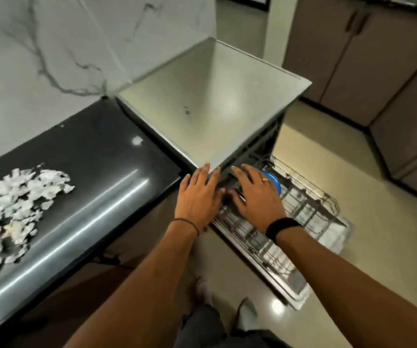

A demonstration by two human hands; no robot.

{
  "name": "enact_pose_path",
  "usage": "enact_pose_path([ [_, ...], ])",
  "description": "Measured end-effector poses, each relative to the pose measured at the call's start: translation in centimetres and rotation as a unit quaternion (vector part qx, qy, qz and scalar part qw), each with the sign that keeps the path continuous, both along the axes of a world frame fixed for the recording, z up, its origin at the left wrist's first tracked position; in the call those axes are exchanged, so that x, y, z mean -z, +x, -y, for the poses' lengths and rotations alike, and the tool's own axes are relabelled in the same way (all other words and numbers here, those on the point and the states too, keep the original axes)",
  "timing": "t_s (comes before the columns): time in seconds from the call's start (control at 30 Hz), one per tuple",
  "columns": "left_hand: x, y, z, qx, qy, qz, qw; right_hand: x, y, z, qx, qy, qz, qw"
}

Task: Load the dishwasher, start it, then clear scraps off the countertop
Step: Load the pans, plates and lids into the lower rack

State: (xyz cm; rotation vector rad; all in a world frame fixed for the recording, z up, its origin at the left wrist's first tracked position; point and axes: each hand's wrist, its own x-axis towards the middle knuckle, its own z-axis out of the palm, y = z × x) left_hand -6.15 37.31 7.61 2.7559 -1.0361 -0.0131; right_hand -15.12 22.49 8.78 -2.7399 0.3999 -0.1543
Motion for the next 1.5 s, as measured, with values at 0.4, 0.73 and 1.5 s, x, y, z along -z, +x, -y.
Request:
enact_pose_path([
  [0.4,-6.4,4.2,-19.8,-0.241,-0.077,0.095,0.963,-7.6,11.6,-15.8,-0.228,-0.040,0.099,0.968],
  [0.73,-7.3,1.6,-42.5,-0.409,-0.080,0.134,0.899,-9.3,16.2,-37.9,-0.372,-0.022,0.153,0.915],
  [1.5,-5.1,-12.9,-64.4,-0.776,0.041,0.076,0.625,-4.0,13.5,-72.2,-0.754,-0.023,0.087,0.651],
])
